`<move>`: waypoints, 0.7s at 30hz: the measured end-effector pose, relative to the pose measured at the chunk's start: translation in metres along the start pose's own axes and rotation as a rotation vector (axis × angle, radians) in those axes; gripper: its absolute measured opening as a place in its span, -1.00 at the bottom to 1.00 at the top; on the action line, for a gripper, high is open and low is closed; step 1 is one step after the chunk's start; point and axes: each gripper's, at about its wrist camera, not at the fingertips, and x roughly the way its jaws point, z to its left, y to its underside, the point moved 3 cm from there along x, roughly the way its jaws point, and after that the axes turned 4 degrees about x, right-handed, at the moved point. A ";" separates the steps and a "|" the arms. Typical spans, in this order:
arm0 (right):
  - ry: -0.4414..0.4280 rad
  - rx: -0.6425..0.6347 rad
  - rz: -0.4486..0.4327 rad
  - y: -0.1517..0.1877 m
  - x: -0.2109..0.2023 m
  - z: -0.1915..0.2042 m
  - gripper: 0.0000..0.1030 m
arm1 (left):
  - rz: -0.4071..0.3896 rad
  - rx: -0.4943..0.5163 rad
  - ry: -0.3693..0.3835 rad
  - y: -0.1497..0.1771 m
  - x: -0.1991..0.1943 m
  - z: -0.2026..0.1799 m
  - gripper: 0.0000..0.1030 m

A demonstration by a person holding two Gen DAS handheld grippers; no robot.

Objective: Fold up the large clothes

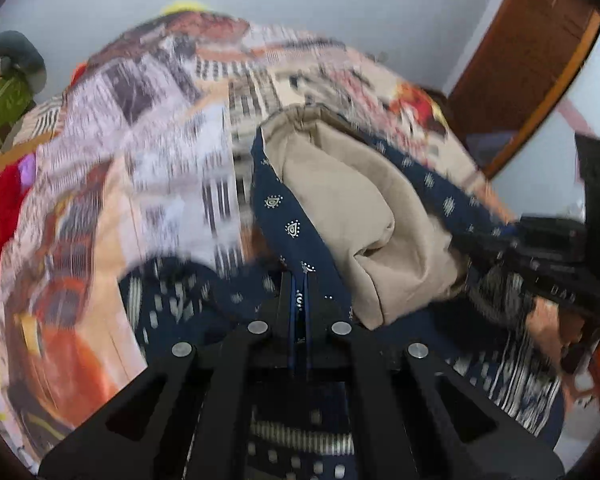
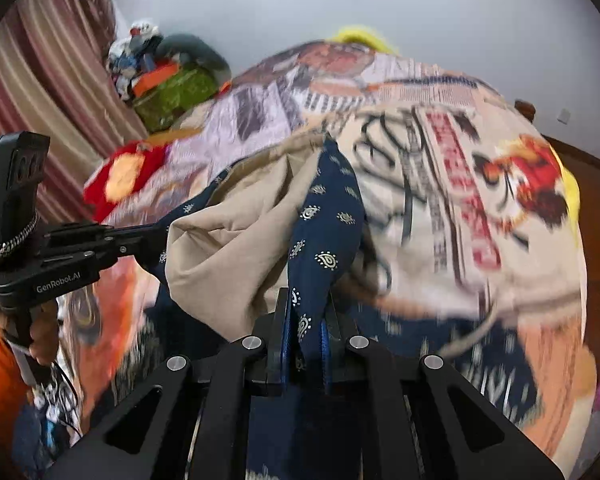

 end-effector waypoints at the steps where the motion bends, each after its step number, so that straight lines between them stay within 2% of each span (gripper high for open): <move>1: 0.010 -0.008 0.015 0.012 0.000 0.002 -0.82 | 0.019 0.003 -0.005 0.011 0.003 -0.001 -0.96; 6: 0.058 0.004 0.064 0.054 0.004 0.004 -0.81 | 0.081 -0.017 -0.060 0.050 0.019 0.002 -0.96; 9: 0.073 0.014 0.083 0.067 0.006 0.003 -0.81 | 0.101 -0.070 -0.059 0.063 0.023 0.009 -0.95; 15: 0.072 0.009 0.142 0.069 -0.003 0.005 -0.72 | 0.071 -0.051 -0.073 0.057 0.002 0.013 -0.89; 17: 0.061 0.021 0.144 0.063 -0.010 0.006 -0.63 | 0.038 -0.038 -0.081 0.048 -0.009 0.015 -0.75; 18: 0.053 0.027 0.135 0.060 -0.014 0.006 -0.55 | 0.025 -0.037 -0.081 0.044 -0.013 0.016 -0.61; 19: 0.045 0.027 0.116 0.055 -0.018 0.006 -0.42 | 0.004 -0.037 -0.082 0.037 -0.018 0.018 -0.43; 20: 0.044 0.024 0.097 0.050 -0.022 0.007 -0.31 | -0.009 -0.038 -0.083 0.032 -0.020 0.018 -0.35; 21: 0.047 0.020 0.072 0.044 -0.026 0.007 -0.02 | -0.028 -0.038 -0.088 0.025 -0.022 0.020 -0.22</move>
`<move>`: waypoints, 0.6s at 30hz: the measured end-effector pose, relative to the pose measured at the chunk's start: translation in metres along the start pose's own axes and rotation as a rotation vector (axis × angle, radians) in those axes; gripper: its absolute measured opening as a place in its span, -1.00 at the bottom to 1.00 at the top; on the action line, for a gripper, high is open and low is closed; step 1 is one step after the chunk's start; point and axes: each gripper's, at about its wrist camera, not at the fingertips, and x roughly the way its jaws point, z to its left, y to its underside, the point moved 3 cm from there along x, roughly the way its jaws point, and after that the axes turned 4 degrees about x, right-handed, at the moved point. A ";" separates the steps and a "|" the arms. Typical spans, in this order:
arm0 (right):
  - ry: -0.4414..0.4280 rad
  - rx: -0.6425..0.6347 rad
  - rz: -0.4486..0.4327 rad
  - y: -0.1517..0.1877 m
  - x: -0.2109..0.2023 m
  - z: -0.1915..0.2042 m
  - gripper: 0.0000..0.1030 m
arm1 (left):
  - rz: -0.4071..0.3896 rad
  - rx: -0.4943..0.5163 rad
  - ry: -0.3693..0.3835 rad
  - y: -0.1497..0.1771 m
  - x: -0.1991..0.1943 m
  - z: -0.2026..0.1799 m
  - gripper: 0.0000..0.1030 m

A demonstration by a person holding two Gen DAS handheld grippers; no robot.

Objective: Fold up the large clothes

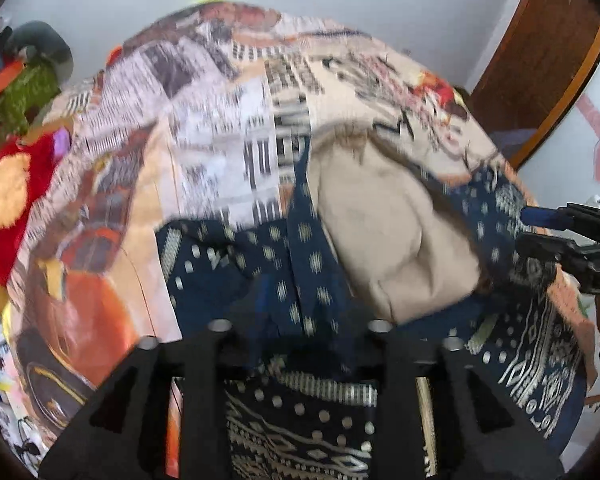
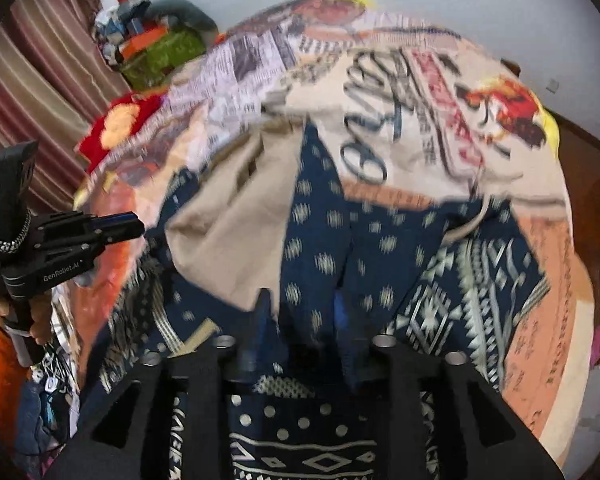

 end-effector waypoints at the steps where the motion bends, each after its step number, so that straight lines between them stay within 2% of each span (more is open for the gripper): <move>1: 0.004 -0.002 -0.032 -0.006 -0.004 -0.001 0.24 | -0.012 -0.001 -0.006 -0.007 0.001 0.002 -0.15; 3: 0.004 -0.005 -0.079 -0.020 -0.007 -0.002 0.33 | -0.020 -0.010 -0.008 -0.021 0.005 0.005 -0.14; 7: 0.005 0.009 -0.081 -0.049 0.010 -0.002 0.33 | -0.005 -0.048 0.001 -0.045 0.031 0.014 -0.14; 9: -0.006 0.018 -0.057 -0.061 0.027 -0.003 0.33 | 0.009 -0.068 0.011 -0.053 0.044 0.018 -0.14; 13: -0.016 0.057 0.002 -0.078 0.070 -0.006 0.33 | 0.055 -0.110 0.082 -0.063 0.081 0.021 -0.14; 17: -0.029 0.086 0.044 -0.082 0.105 -0.009 0.30 | 0.088 -0.119 0.091 -0.063 0.110 0.020 -0.14; 18: -0.032 0.091 0.047 -0.083 0.113 -0.010 0.23 | 0.091 -0.120 0.091 -0.063 0.115 0.020 -0.15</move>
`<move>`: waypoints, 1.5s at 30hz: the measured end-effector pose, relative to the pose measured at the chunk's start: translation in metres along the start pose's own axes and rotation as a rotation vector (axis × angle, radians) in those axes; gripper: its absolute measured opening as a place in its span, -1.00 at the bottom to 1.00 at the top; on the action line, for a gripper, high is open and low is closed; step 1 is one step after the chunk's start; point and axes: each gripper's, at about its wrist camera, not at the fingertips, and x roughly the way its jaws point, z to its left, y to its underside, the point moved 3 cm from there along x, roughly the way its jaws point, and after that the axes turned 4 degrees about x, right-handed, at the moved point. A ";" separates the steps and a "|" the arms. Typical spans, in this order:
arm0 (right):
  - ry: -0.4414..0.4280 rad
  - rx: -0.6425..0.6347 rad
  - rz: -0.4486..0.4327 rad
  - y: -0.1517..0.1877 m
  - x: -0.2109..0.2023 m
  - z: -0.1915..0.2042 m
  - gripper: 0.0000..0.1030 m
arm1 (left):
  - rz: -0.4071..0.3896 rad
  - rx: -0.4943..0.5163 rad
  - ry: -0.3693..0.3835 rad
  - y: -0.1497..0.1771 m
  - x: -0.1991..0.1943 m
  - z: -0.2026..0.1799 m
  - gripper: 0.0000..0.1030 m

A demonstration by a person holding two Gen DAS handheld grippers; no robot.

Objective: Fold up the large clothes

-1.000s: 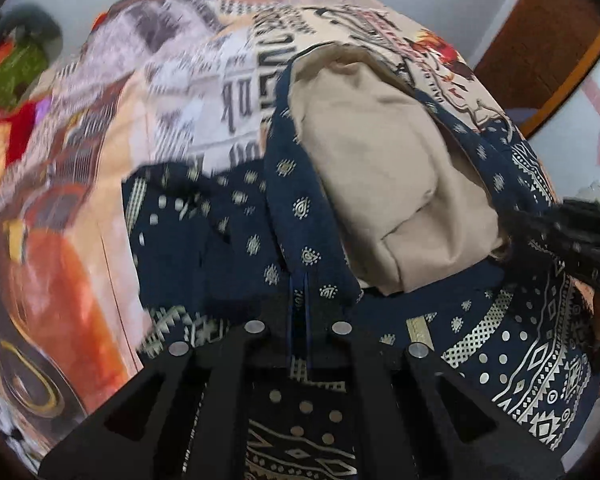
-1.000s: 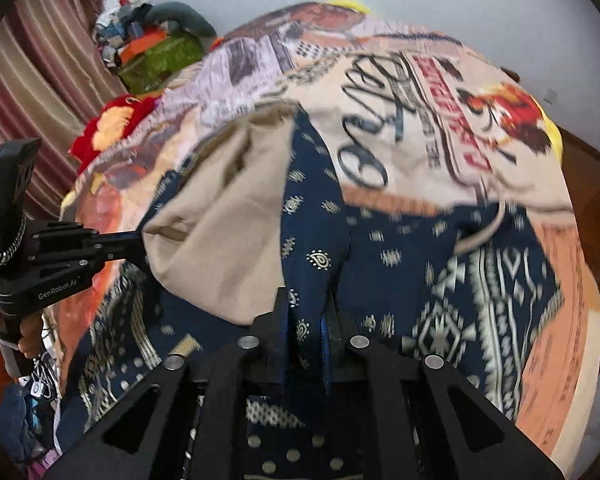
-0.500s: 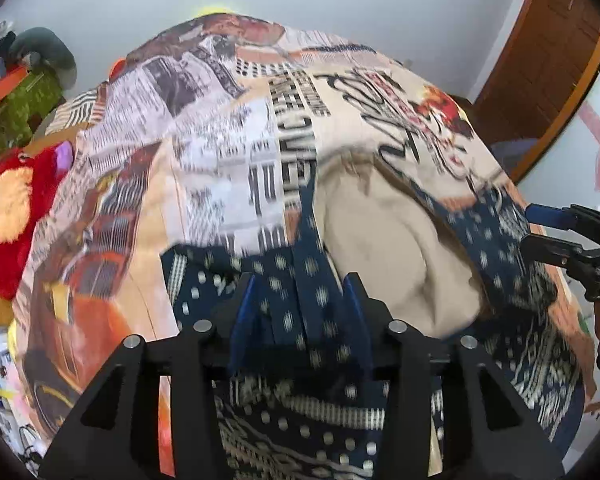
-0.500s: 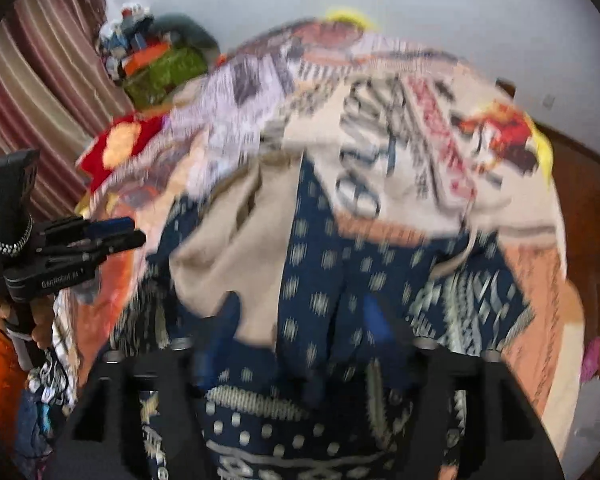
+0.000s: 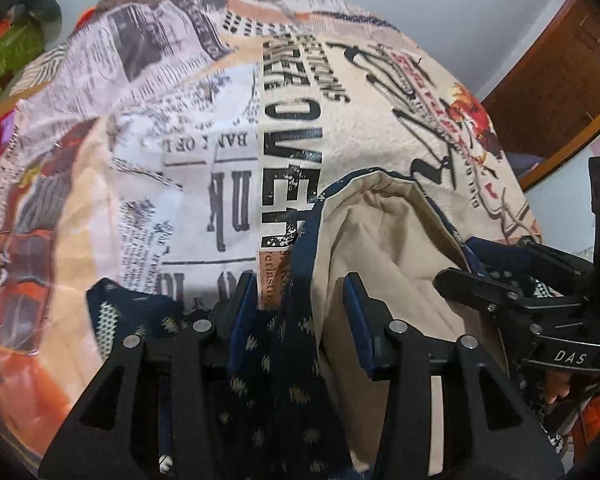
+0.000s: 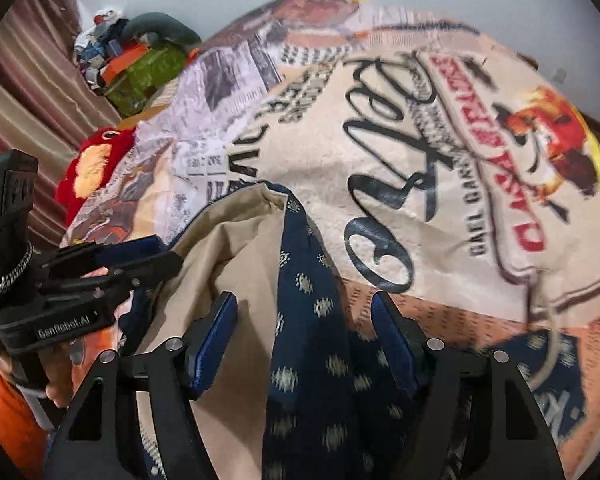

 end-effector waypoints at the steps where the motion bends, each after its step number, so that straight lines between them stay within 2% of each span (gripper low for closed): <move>1: -0.006 0.003 0.004 0.000 0.004 -0.001 0.13 | -0.004 -0.003 -0.002 0.000 0.002 0.000 -0.23; 2: -0.013 0.008 0.006 -0.001 0.006 -0.001 0.09 | -0.016 -0.008 -0.007 -0.001 0.003 0.001 -0.32; 4: -0.038 0.017 0.013 0.000 0.010 -0.001 -0.21 | -0.021 -0.007 -0.009 -0.002 0.005 0.001 -0.75; 7: -0.051 -0.001 0.011 0.001 0.008 0.004 -0.57 | -0.029 0.009 -0.006 -0.003 -0.001 -0.003 -0.85; 10: -0.040 -0.036 -0.017 0.004 -0.004 0.011 -0.74 | -0.086 0.059 -0.008 -0.001 -0.027 -0.016 -0.87; 16: -0.058 -0.094 -0.107 0.020 -0.063 0.029 -0.77 | -0.184 0.167 -0.007 0.019 -0.098 -0.044 -0.87; 20: -0.057 -0.158 -0.147 0.044 -0.102 0.045 -0.77 | -0.201 0.198 0.006 0.044 -0.130 -0.056 -0.87; 25: -0.075 -0.206 -0.152 0.090 -0.138 0.064 -0.77 | -0.206 0.229 0.000 0.085 -0.154 -0.066 -0.87; 32: -0.086 -0.229 -0.119 0.152 -0.156 0.078 -0.77 | -0.174 0.228 0.000 0.137 -0.163 -0.066 -0.85; 37: -0.068 -0.218 -0.073 0.189 -0.148 0.079 -0.76 | -0.129 0.202 0.000 0.170 -0.157 -0.061 -0.77; 42: -0.020 -0.200 0.005 0.216 -0.134 0.073 -0.75 | -0.075 0.188 -0.031 0.202 -0.144 -0.054 -0.76; 45: 0.003 -0.203 0.021 0.229 -0.131 0.068 -0.62 | -0.040 0.157 -0.041 0.217 -0.134 -0.046 -0.76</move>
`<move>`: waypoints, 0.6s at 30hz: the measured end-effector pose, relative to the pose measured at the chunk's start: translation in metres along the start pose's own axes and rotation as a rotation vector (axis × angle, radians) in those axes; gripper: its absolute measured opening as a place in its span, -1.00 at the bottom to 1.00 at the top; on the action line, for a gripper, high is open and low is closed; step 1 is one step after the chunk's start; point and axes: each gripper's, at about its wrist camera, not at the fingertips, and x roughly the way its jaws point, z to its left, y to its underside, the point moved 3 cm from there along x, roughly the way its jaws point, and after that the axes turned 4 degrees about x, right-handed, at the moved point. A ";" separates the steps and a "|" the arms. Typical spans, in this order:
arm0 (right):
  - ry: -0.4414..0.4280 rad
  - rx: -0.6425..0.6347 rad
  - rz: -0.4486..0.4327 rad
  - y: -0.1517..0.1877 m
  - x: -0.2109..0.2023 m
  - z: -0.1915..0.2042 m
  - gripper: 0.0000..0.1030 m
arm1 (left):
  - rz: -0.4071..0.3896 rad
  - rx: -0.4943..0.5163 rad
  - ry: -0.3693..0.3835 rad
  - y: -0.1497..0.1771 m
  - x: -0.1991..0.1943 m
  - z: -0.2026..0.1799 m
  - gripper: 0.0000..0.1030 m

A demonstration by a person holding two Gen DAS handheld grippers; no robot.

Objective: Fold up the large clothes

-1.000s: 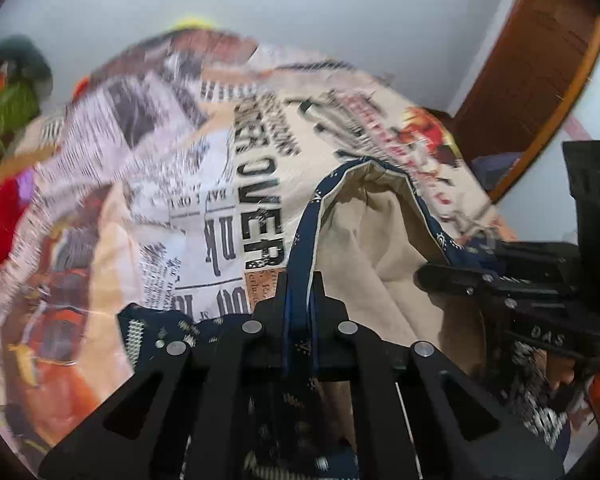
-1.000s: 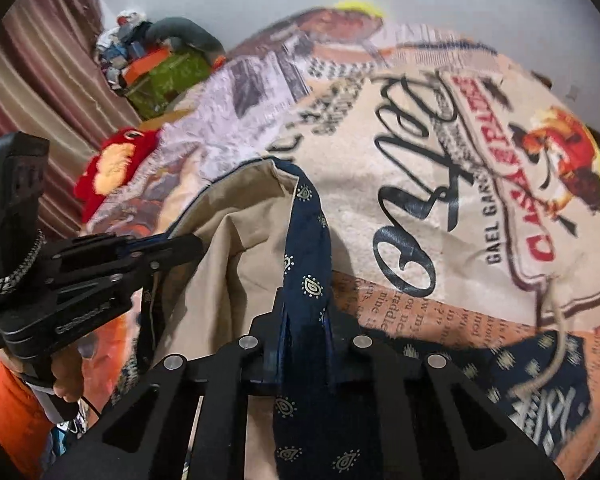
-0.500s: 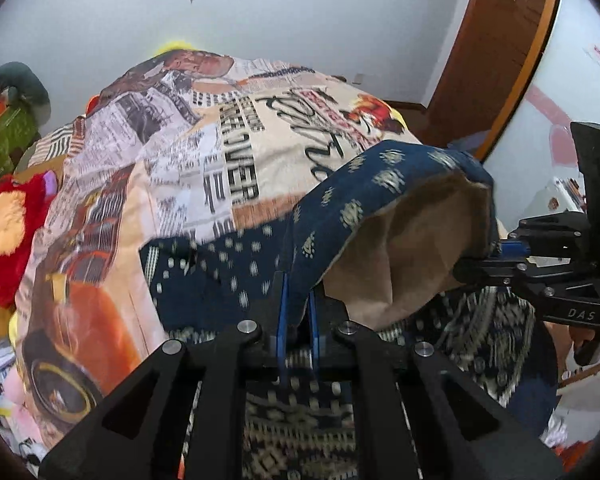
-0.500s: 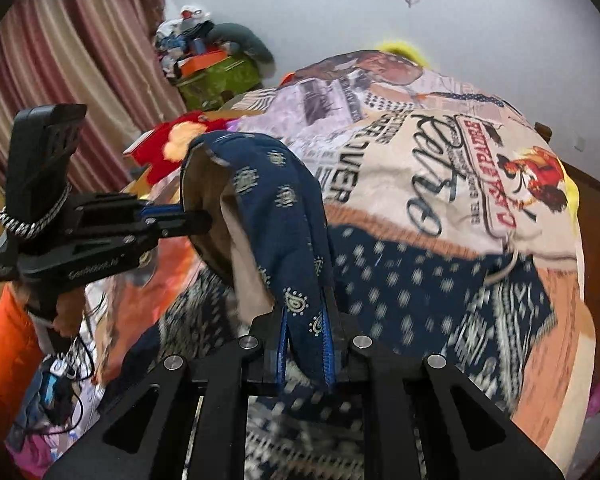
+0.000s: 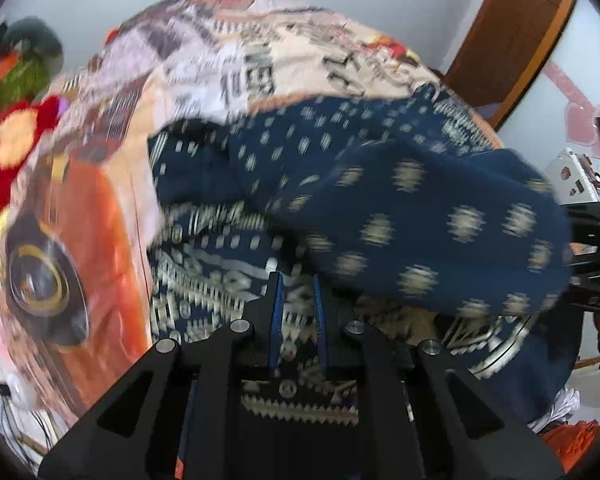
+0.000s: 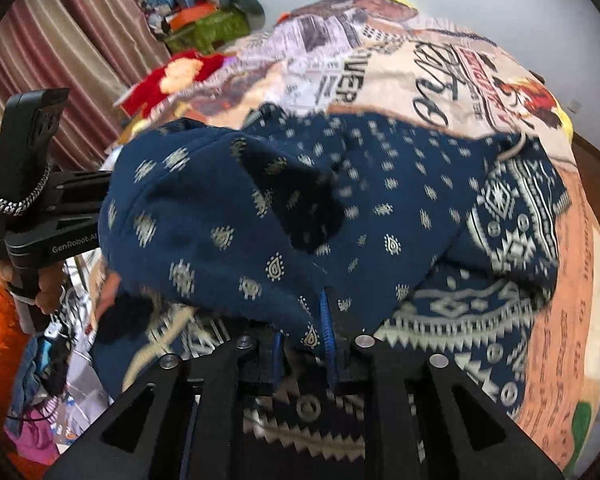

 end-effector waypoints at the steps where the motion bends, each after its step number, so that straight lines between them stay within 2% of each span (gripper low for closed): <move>1: -0.006 0.003 -0.001 0.004 -0.001 0.000 -0.53 | 0.018 -0.013 -0.008 0.006 0.004 0.002 -0.76; 2: -0.017 0.007 -0.011 0.007 -0.004 0.000 -0.47 | 0.030 -0.023 -0.014 0.012 0.007 0.004 -0.76; 4: -0.037 0.016 -0.032 0.011 -0.010 0.002 -0.17 | 0.045 -0.044 -0.016 0.024 0.011 0.008 -0.76; 6: -0.037 0.013 -0.046 0.015 -0.017 0.005 -0.02 | 0.055 -0.061 -0.023 0.032 0.012 0.012 -0.76; 8: -0.024 -0.003 -0.058 0.018 -0.022 0.009 0.03 | 0.054 -0.074 -0.039 0.040 0.009 0.018 -0.76; 11: -0.022 0.008 -0.058 0.025 -0.030 0.009 0.25 | 0.046 -0.096 -0.062 0.048 0.001 0.027 -0.72; 12: -0.025 0.022 -0.061 0.028 -0.033 0.006 0.28 | 0.038 -0.106 -0.071 0.050 -0.004 0.032 -0.61; 14: -0.023 0.046 -0.070 0.033 -0.041 0.001 0.28 | 0.014 -0.141 -0.092 0.056 -0.015 0.044 -0.25; 15: -0.017 0.058 -0.077 0.035 -0.045 -0.003 0.28 | 0.006 -0.154 -0.101 0.058 -0.019 0.048 0.05; 16: -0.006 0.074 -0.088 0.037 -0.050 -0.008 0.28 | -0.015 -0.176 -0.115 0.063 -0.025 0.055 0.19; 18: 0.016 0.117 -0.119 0.042 -0.064 -0.020 0.29 | -0.030 -0.216 -0.124 0.074 -0.031 0.068 0.23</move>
